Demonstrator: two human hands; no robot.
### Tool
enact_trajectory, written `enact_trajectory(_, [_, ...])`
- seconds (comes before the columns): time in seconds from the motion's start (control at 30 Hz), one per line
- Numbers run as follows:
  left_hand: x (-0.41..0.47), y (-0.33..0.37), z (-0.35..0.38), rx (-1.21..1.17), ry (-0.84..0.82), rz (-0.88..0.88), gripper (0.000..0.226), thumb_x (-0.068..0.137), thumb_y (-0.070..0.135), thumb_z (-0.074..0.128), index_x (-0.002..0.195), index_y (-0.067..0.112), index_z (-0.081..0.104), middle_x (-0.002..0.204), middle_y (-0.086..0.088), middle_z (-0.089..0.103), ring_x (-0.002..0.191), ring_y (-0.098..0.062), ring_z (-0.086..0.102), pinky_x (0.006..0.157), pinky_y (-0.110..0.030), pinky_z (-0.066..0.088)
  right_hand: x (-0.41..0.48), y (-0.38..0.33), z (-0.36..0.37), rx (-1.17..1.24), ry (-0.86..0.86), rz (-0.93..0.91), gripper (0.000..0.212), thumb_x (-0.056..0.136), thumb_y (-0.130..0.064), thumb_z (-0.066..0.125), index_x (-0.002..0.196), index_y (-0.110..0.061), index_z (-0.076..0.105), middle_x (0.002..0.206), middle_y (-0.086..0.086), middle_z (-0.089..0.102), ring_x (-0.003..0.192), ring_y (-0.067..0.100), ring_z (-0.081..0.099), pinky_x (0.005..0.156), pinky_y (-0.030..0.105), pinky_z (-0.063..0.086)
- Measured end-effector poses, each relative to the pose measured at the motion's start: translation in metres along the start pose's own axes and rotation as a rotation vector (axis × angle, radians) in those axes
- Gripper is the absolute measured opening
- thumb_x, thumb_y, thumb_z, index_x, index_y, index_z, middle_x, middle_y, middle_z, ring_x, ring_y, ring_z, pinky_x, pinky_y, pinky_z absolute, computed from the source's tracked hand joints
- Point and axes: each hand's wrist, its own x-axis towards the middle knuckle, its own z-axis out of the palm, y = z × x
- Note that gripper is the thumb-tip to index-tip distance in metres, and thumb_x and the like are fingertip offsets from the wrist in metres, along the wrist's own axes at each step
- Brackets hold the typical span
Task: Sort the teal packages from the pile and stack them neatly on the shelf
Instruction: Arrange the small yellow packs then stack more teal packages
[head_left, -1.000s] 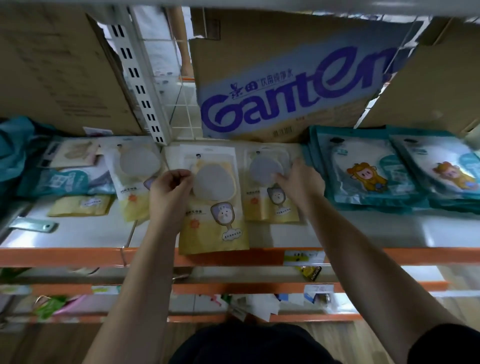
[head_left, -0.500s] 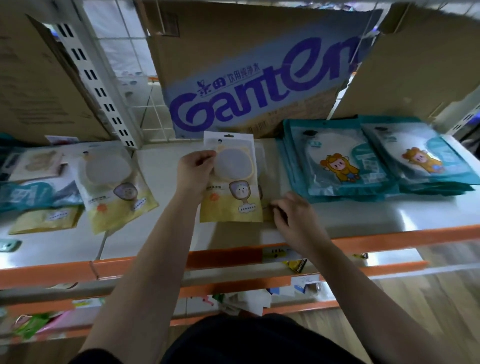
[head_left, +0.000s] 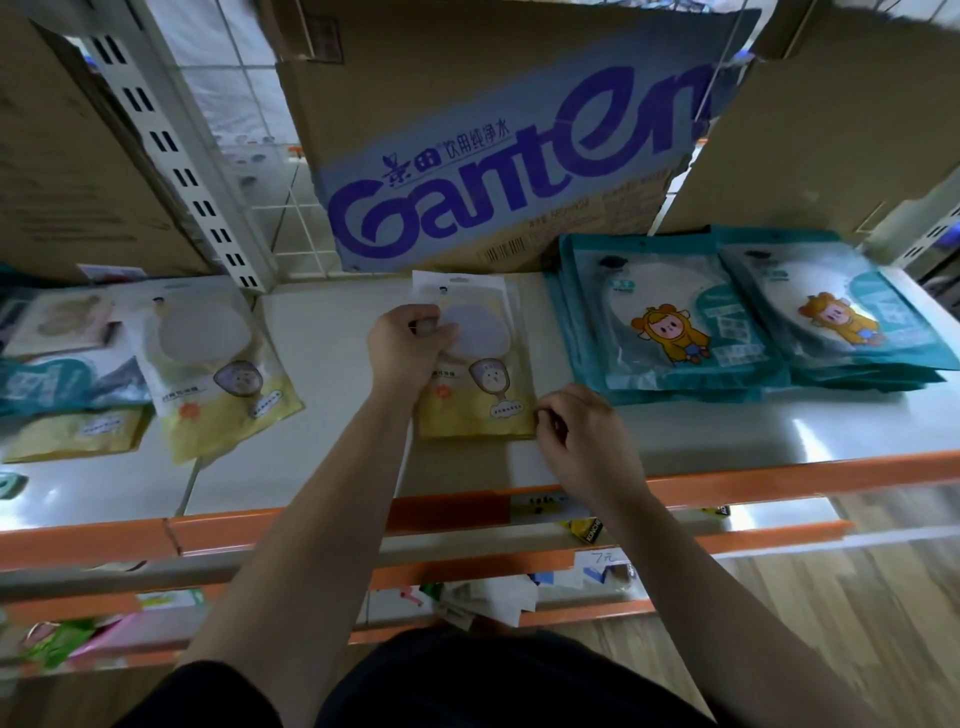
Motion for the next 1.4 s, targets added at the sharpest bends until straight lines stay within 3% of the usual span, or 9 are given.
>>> enact_trajectory(0.3, [-0.002, 0.002, 0.002, 0.356, -0.006, 0.2, 0.033, 0.084, 0.037, 0.07, 0.109, 0.016, 0.068, 0.119, -0.006, 0.063, 0.109, -0.026, 0.057, 0.09, -0.035, 0.043, -0.003, -0.001, -0.003, 0.02, 0.084, -0.045, 0.007, 0.088, -0.003, 0.06, 0.082, -0.003, 0.065, 0.073, 0.008, 0.062, 0.061, 0.019, 0.057, 0.052, 0.039, 0.051])
enact_trajectory(0.43, [-0.008, 0.002, -0.008, 0.324, -0.011, 0.191, 0.041, 0.092, 0.036, 0.06, 0.127, 0.013, 0.059, 0.137, -0.008, 0.048, 0.115, -0.027, 0.054, 0.097, -0.038, 0.047, -0.002, -0.001, -0.005, 0.065, 0.102, -0.055, 0.006, 0.088, -0.003, 0.063, 0.083, -0.005, 0.065, 0.071, 0.005, 0.063, 0.059, 0.016, 0.058, 0.052, 0.035, 0.052])
enact_trajectory(0.53, [-0.022, -0.001, -0.027, 0.298, 0.077, 0.255, 0.034, 0.096, 0.03, 0.055, 0.124, 0.012, 0.06, 0.132, -0.007, 0.054, 0.113, -0.026, 0.057, 0.093, -0.043, 0.05, 0.003, -0.002, -0.006, 0.102, 0.111, -0.09, 0.007, 0.088, -0.002, 0.065, 0.085, -0.008, 0.065, 0.071, 0.002, 0.063, 0.058, 0.012, 0.059, 0.052, 0.025, 0.052])
enact_trajectory(0.77, [-0.057, -0.021, -0.104, 0.44, 0.315, 0.342, 0.027, 0.097, 0.023, 0.056, 0.118, 0.009, 0.063, 0.119, -0.009, 0.062, 0.106, -0.026, 0.061, 0.085, -0.038, 0.048, 0.037, -0.047, 0.019, 0.273, 0.077, -0.171, 0.006, 0.09, -0.012, 0.065, 0.093, -0.01, 0.07, 0.085, 0.002, 0.066, 0.071, 0.009, 0.06, 0.064, 0.015, 0.048])
enact_trajectory(0.97, [-0.077, -0.052, -0.179, 0.445, 0.433, 0.292, 0.022, 0.094, 0.017, 0.06, 0.111, 0.006, 0.066, 0.11, -0.013, 0.065, 0.097, -0.03, 0.062, 0.079, -0.041, 0.05, 0.065, -0.112, 0.056, 0.393, -0.095, -0.186, 0.011, 0.088, -0.014, 0.066, 0.097, -0.009, 0.07, 0.092, 0.004, 0.067, 0.077, 0.014, 0.062, 0.071, 0.029, 0.053])
enact_trajectory(1.2, [-0.068, -0.1, -0.268, 0.413, 0.468, 0.207, 0.025, 0.095, 0.02, 0.059, 0.116, 0.007, 0.066, 0.111, -0.011, 0.066, 0.093, -0.026, 0.064, 0.074, -0.042, 0.051, 0.09, -0.189, 0.115, 0.376, -0.195, -0.202, 0.017, 0.088, -0.021, 0.067, 0.101, -0.01, 0.069, 0.094, 0.005, 0.067, 0.081, 0.018, 0.063, 0.074, 0.036, 0.054])
enact_trajectory(1.4, [-0.041, -0.132, -0.341, 0.428, 0.441, 0.216, 0.025, 0.096, 0.019, 0.057, 0.114, 0.004, 0.066, 0.11, -0.011, 0.067, 0.102, -0.028, 0.062, 0.087, -0.04, 0.048, 0.127, -0.244, 0.164, 0.266, -0.182, -0.108, 0.021, 0.089, -0.027, 0.066, 0.105, -0.014, 0.068, 0.101, 0.004, 0.065, 0.086, 0.015, 0.06, 0.073, 0.023, 0.045])
